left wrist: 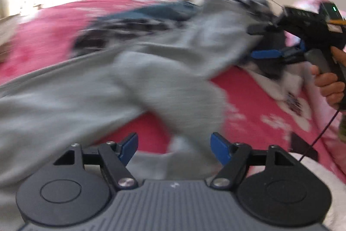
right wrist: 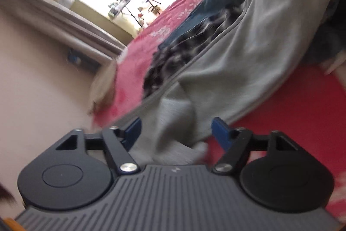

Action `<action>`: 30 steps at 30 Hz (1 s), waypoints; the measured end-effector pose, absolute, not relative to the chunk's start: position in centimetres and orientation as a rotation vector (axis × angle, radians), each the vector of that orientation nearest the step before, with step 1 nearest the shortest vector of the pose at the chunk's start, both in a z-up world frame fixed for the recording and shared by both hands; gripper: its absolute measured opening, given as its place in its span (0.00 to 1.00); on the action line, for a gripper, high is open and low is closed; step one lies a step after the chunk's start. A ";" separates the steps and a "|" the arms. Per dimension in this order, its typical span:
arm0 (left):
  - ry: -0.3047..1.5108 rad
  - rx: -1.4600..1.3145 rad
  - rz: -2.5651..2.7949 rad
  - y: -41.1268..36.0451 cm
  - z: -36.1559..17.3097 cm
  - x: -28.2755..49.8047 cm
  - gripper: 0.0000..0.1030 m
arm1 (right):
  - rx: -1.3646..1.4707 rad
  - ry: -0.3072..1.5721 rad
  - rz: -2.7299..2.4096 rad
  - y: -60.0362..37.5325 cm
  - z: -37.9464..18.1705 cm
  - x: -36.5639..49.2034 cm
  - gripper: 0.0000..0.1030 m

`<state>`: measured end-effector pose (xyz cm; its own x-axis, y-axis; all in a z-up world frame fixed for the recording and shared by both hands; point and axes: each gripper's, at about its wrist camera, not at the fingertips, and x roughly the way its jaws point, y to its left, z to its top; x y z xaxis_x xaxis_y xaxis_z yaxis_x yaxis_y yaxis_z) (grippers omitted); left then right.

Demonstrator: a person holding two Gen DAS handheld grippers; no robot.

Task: Fold clothes

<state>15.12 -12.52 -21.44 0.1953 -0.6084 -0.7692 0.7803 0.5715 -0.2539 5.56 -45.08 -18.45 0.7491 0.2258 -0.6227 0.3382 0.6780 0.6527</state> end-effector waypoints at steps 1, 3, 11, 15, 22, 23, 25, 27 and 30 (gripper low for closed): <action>0.976 0.242 -1.003 -14.0 -21.9 14.6 0.73 | 0.828 0.748 -0.076 -45.1 -18.3 4.7 0.80; 0.984 0.322 -0.991 -16.7 -23.0 13.4 0.73 | 0.806 0.754 -0.090 -45.3 -18.2 3.1 0.80; 1.021 0.214 -0.713 -16.7 -23.8 14.9 0.07 | 0.862 0.738 -0.089 -45.2 -20.7 1.2 0.80; 0.940 0.116 -0.660 -13.0 -19.7 17.6 0.07 | 0.852 0.735 -0.056 -44.9 -21.0 0.6 0.80; 0.834 0.229 -0.464 -8.8 -17.8 23.6 0.07 | 0.810 0.806 -0.014 -43.1 -22.4 2.4 0.80; 0.833 0.248 -0.442 -8.5 -18.3 24.3 0.07 | 0.813 0.818 -0.007 -42.8 -22.7 2.9 0.80; 0.838 0.283 -0.422 -8.2 -20.1 24.9 0.07 | 0.818 0.838 0.003 -42.0 -23.3 4.1 0.79; 0.844 0.300 -0.410 -8.0 -21.4 25.1 0.07 | 0.837 0.849 0.013 -41.3 -23.9 5.4 0.78; 0.864 0.282 -0.405 -7.6 -22.9 24.9 0.08 | 0.905 0.858 0.039 -40.7 -25.2 7.8 0.74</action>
